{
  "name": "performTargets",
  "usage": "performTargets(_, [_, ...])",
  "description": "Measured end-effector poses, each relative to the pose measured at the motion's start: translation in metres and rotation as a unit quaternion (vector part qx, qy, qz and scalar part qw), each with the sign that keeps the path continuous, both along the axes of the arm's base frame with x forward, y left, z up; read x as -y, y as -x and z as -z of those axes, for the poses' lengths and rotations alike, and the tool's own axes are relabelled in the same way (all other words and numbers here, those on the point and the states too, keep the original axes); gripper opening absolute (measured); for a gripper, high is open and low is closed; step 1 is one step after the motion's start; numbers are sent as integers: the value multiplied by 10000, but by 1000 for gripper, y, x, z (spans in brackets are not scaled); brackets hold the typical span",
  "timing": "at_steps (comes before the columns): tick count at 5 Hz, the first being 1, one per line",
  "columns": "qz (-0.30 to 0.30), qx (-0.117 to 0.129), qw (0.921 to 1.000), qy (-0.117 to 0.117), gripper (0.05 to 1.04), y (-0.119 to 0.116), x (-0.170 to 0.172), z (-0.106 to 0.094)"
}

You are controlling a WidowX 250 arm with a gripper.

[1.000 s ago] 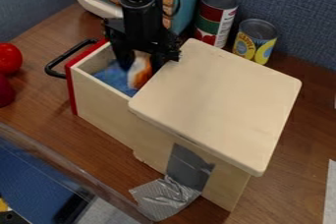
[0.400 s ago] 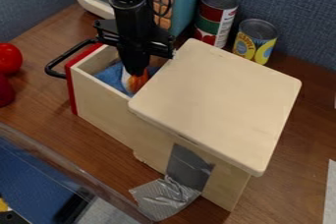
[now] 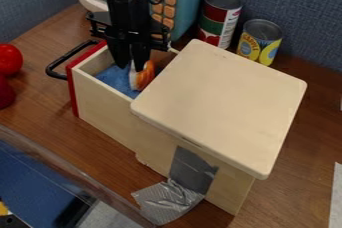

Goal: Take the orange object out of the drawer and put it on the left side of the table

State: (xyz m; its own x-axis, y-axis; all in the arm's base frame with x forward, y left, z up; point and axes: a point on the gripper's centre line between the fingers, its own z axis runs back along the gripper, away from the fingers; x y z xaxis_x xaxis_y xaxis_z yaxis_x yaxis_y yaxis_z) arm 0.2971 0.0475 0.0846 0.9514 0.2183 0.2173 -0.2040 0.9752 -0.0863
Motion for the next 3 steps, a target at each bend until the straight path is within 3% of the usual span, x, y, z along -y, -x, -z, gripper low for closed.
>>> performTargets(1, [15,-70,10000,-1,845,1,0,4])
performTargets(2, [0,-49,10000,-7,1011,-1,0,7])
performTargets(3, [-48,-90,9999,-24,956,0,-1,13])
